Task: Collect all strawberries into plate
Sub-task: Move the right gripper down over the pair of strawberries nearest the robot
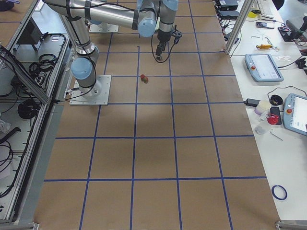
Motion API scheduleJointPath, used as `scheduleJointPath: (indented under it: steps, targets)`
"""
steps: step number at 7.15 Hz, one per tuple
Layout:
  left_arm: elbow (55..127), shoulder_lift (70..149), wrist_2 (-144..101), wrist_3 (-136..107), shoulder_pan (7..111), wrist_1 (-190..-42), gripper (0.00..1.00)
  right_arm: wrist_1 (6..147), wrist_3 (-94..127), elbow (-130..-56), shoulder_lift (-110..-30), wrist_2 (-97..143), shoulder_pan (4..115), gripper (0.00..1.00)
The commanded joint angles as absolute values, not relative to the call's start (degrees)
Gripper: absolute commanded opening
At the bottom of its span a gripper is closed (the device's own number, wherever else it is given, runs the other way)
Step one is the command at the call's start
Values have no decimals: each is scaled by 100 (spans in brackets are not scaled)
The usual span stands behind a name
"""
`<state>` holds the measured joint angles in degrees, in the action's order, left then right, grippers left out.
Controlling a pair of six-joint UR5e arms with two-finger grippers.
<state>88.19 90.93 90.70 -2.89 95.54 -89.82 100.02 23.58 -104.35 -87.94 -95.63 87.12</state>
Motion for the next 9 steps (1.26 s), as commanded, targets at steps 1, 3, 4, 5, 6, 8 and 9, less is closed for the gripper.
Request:
scheduleJointPath:
  steps: [1, 3, 4, 5, 6, 8, 9]
  targets:
    - [8824, 9105, 9070, -290, 9554, -8982, 100, 11253, 2838, -11595, -8789, -9510, 8422, 98]
    - [8833, 9105, 9053, -290, 9554, -8982, 100, 12300, 2900, -12573, -8789, -9090, 8192, 98]
    - [8833, 9114, 9053, -290, 9562, -8982, 100, 12766, 2935, -12995, -8780, -8740, 8139, 98]
    - [8833, 9106, 9053, -290, 9562, -8982, 100, 13031, 2901, -13251, -8780, -8545, 8034, 99]
    - [8833, 9123, 9044, -290, 9554, -8982, 100, 12973, 2926, -13280, -8780, -8543, 7877, 98]
    - [8833, 9114, 9044, -290, 9562, -8982, 100, 13033, 2927, -13525, -8771, -8526, 7840, 97]
    - [8833, 9106, 9044, -290, 9562, -8982, 100, 13060, 2935, -13570, -8771, -8508, 7840, 89]
